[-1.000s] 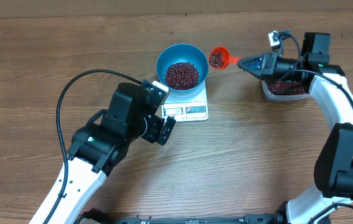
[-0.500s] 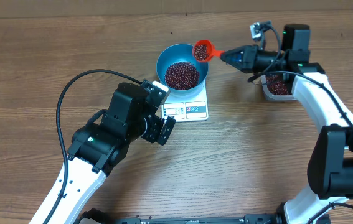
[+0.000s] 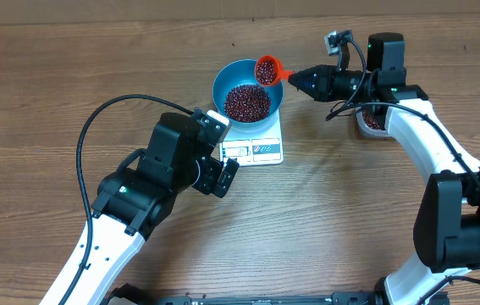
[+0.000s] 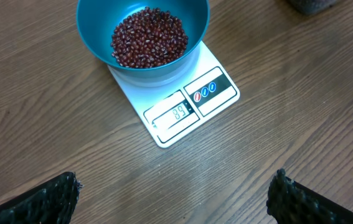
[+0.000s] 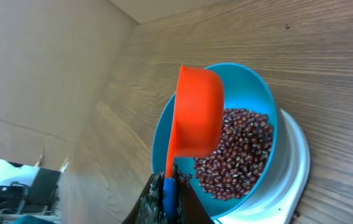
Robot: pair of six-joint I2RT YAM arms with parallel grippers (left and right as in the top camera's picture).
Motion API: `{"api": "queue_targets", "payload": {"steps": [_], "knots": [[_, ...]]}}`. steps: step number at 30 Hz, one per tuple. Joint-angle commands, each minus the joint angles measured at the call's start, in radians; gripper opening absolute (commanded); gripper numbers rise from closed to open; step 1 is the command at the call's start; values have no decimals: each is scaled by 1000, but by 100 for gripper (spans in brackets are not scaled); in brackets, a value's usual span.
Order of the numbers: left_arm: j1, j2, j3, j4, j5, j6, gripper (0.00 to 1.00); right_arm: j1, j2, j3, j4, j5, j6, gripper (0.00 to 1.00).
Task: Scoop item into bowl and weigh 150g on scale
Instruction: 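Tilt the red scoop with the right gripper to pour beans into bowl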
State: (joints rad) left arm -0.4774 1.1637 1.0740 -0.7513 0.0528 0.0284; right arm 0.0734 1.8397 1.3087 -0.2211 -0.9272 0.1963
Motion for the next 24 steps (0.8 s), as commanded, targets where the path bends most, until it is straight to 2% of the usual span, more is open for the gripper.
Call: {"api": "queue_targets", "payload": {"steps": [1,13,24], "knots": [[-3,7,24,3,15,-10,100,8,0,1,-8,53,-39,4],[-3,7,24,3,15,-10,99,95,-120,3,-144,318,-186,4],[-3,7,24,3,15,-10,99,189,-135,12,-155,484,-285,4]]}}
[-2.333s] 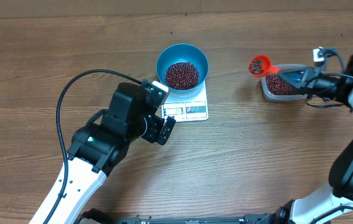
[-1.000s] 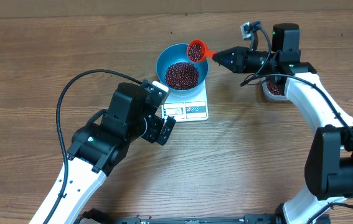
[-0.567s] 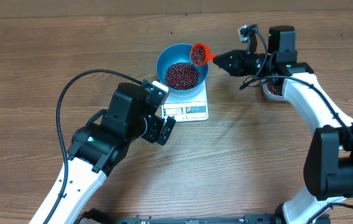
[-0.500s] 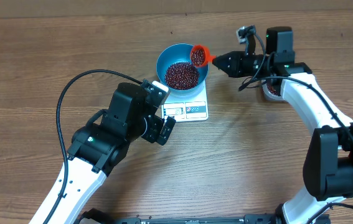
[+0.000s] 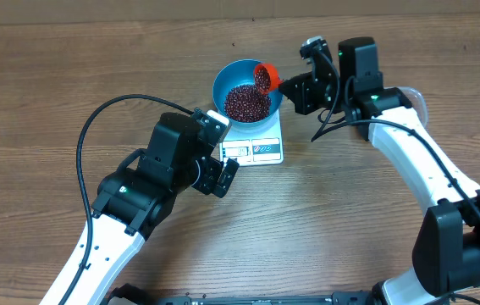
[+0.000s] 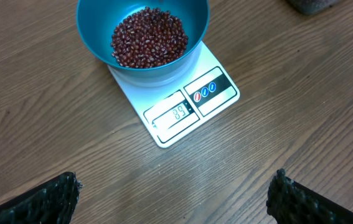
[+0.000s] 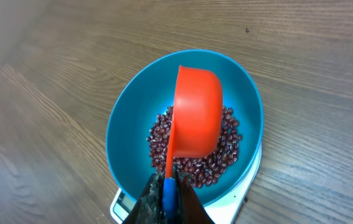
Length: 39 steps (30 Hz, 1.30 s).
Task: Scoop item into bowl and weigh 150g on scale
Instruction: 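Tilt the red scoop with the right gripper to pour beans into bowl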
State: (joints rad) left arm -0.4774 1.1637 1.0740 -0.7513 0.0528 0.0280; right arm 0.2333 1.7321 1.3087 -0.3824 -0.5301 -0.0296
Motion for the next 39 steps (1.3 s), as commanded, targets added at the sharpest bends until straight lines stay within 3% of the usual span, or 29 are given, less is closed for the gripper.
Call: {"api": "queue_targets", "payload": {"steps": [1,17,33,39], "knots": [[-3,7,24,3,15,-9,100,37,-28,13,6,115,-59,4],[-3,7,24,3,15,-9,100,243,-43,13,8,571,-264,4],[-3,7,24,3,15,-9,100,249,-51,13,11,595,-259,4],[-3,7,24,3,15,-9,100,248,-116,13,5,512,-230,4]]}}
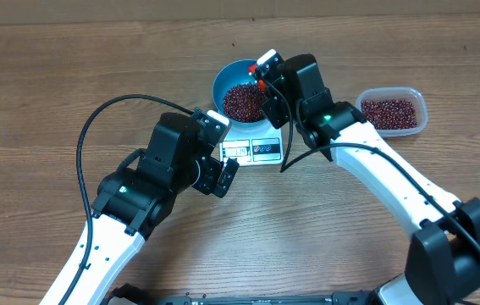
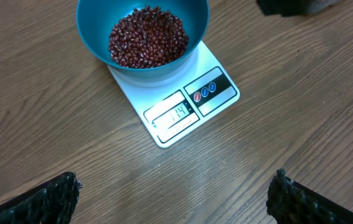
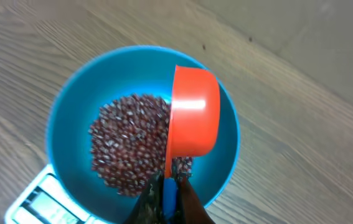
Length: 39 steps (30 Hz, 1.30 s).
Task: Scoop item into bowl and weigh 150g on scale
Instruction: 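Tilt the red scoop with the right gripper to pour beans into bowl, then move the empty red scoop right back over the bean tub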
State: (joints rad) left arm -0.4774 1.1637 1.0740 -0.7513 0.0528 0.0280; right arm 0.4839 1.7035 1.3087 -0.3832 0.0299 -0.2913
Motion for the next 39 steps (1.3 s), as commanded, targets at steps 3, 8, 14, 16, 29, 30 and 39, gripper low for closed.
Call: {"api": "queue_targets", "payload": {"steps": [3,8,14,16,29,30,39], "knots": [[-3,7,24,3,15,-9,100,-3,-136,13,-1,-51,93,4],[-3,7,24,3,15,-9,100,-17,-219,13,-72,-50,159,4],[-3,7,24,3,15,-9,100,-102,-272,13,-240,-50,265,4],[-3,7,24,3,15,-9,100,-146,-273,13,-282,-50,308,4],[-3,7,24,3,15,-9,100,-398,-270,-13,-439,78,531,4],[-3,7,24,3,15,-9,99,-401,-270,-19,-443,93,531,4],[-3,7,24,3,15,-9,99,-401,-268,-46,-454,224,557,4]]}}
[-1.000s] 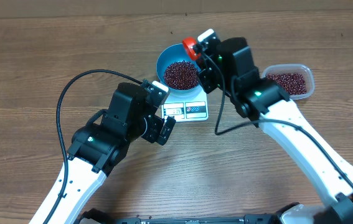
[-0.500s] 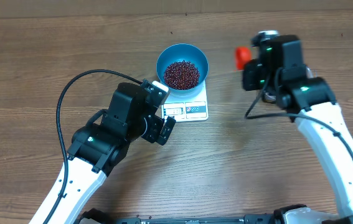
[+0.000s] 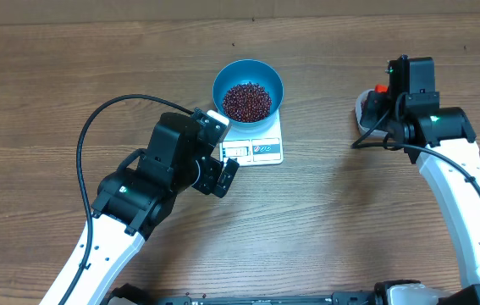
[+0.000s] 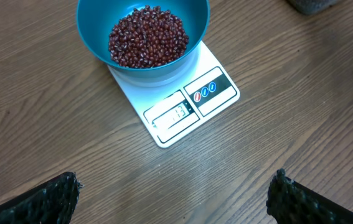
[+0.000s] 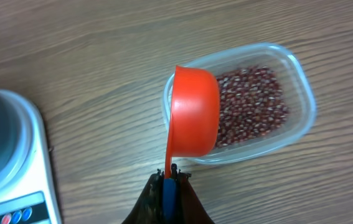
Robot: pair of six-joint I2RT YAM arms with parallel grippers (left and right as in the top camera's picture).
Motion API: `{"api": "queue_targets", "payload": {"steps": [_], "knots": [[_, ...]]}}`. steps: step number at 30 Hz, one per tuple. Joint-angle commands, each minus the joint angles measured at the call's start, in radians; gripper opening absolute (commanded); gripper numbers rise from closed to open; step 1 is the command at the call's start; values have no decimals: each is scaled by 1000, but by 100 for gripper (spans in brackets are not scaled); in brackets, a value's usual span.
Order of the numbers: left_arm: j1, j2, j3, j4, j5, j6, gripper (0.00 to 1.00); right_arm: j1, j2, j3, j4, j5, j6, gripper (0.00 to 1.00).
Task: Scoop item into bowl and weigh 150g on scale
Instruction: 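Move the empty red scoop right back over the bean tub, then lower the red scoop into the bean tub and drag through beans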
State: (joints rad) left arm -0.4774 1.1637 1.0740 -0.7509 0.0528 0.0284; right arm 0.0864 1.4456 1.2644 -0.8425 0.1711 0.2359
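Note:
A blue bowl point(image 3: 248, 89) point(image 4: 89, 37) of red beans point(image 4: 148, 36) sits on the white scale point(image 3: 261, 151) point(image 4: 216, 93). The scale's display point(image 4: 175, 114) is blurred. My right gripper point(image 5: 170, 177) point(image 3: 385, 100) is shut on the handle of the orange scoop point(image 5: 193, 112). It holds the scoop above the left end of a clear container point(image 5: 301, 93) of red beans, and the scoop's inside is hidden. My left gripper point(image 4: 173, 199) point(image 3: 223, 175) hangs open over bare wood, near the front of the scale.
The wooden table point(image 3: 70, 76) carries only the scale and the container, which stand apart left and right. The right arm point(image 3: 455, 182) runs down the right side and the left arm point(image 3: 129, 199) crosses the lower left, with a black cable looping over it.
My right gripper, with the scoop, was over the blue bowl and is now at the right, over the clear container. The left arm, the bowl and the scale have not moved.
The scoop was first held at the bowl's far right rim, with the scale reading 89. Then it was tipped over the bowl. Later the bowl held more beans and the reading was 114. The scoop is now back over the container.

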Motion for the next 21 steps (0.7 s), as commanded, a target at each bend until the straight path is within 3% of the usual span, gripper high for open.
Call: {"api": "queue_targets", "payload": {"steps": [1,11,16,21], "knots": [[-3,7,24,3,15,-10,99,-4,-9,-2,6,92,30,4],[-3,7,24,3,15,-10,100,-80,29,-2,-29,93,30,4],[-3,7,24,3,15,-10,100,-162,66,-2,-32,-56,22,4],[-3,7,24,3,15,-10,99,-182,71,-2,7,-60,13,4]]}}
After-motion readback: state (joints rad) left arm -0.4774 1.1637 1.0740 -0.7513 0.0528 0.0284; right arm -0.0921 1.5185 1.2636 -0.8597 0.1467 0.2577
